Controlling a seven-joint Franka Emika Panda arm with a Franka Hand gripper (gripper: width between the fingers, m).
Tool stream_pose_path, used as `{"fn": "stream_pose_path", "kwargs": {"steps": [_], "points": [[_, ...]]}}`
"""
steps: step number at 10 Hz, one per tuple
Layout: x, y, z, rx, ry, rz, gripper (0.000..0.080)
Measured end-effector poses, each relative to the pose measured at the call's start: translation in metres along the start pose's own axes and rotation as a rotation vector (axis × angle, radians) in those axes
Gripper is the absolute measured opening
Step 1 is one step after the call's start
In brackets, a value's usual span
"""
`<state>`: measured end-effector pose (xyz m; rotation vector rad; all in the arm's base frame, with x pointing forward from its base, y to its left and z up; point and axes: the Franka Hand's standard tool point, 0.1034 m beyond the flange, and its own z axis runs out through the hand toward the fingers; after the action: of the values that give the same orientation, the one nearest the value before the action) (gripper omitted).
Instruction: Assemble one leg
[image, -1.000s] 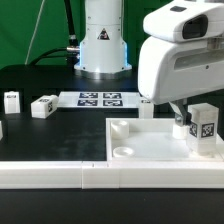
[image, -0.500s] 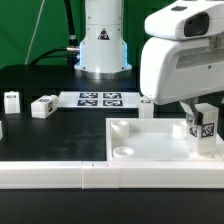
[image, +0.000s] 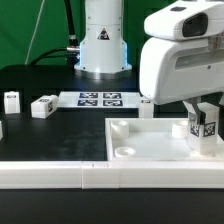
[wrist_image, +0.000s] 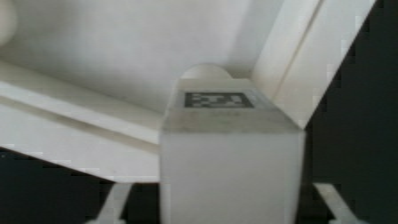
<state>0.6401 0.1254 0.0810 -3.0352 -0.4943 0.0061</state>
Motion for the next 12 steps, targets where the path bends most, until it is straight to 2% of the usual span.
{"fn": "stream_pose_path", "kwargs": {"steps": [1, 3, 10, 12], "points": [[0.0, 0.001, 0.001, -0.01, 0.003, 0.203, 0.029], [-0.001, 0.004, 0.001, -0.033, 0.012, 0.428, 0.029], [-0.002, 0.014, 0.0, -0.054, 0.051, 1.104, 0.0291], [-0.002, 0.015, 0.0, -0.059, 0.052, 1.186, 0.0291]]}}
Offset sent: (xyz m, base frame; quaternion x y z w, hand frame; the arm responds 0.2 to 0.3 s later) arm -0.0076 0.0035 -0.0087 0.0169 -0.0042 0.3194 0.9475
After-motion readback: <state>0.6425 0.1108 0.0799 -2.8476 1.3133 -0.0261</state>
